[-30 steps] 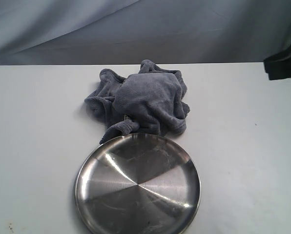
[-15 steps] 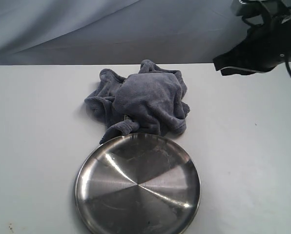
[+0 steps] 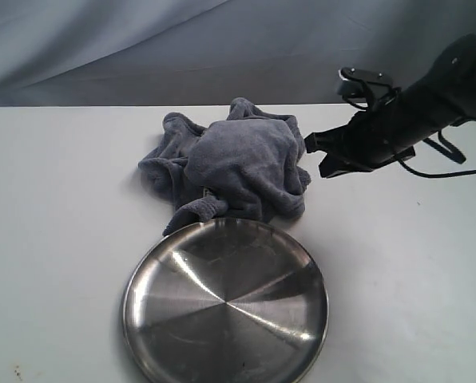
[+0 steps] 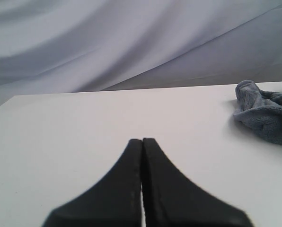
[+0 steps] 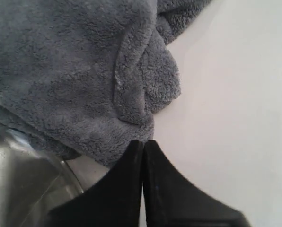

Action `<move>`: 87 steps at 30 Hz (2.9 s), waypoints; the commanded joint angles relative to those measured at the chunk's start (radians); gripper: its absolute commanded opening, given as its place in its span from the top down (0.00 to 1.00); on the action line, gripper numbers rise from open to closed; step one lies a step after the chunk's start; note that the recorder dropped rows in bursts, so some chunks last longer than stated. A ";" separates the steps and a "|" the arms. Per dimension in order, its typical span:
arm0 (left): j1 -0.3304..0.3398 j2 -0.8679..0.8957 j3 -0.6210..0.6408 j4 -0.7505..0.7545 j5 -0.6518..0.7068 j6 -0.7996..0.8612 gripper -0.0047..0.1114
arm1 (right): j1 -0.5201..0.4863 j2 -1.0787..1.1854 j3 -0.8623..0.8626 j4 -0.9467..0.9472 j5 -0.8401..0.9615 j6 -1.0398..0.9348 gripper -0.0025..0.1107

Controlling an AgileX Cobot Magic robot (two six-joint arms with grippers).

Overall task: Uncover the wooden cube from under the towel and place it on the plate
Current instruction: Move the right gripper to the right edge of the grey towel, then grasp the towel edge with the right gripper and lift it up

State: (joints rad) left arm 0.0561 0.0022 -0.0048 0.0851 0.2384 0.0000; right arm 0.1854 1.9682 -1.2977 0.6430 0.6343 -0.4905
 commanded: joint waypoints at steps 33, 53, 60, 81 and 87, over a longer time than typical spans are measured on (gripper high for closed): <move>0.003 -0.002 0.005 0.000 -0.010 0.000 0.96 | 0.005 0.098 -0.006 0.195 -0.012 0.003 0.45; 0.003 -0.002 0.005 0.000 -0.010 0.009 0.96 | 0.005 0.222 -0.006 0.307 0.077 0.008 0.50; 0.003 -0.002 0.005 0.000 -0.010 0.007 0.96 | 0.005 0.222 -0.006 0.311 0.075 0.004 0.68; 0.003 -0.002 0.005 0.000 -0.010 0.006 0.96 | 0.003 0.057 -0.006 0.352 0.067 -0.154 0.98; 0.003 -0.002 0.005 0.000 -0.010 0.008 0.96 | 0.003 -0.032 -0.006 0.356 0.069 -0.186 0.98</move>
State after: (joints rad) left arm 0.0561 0.0022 -0.0048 0.0851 0.2384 0.0000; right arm 0.1854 1.9746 -1.3073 0.9858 0.7081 -0.6546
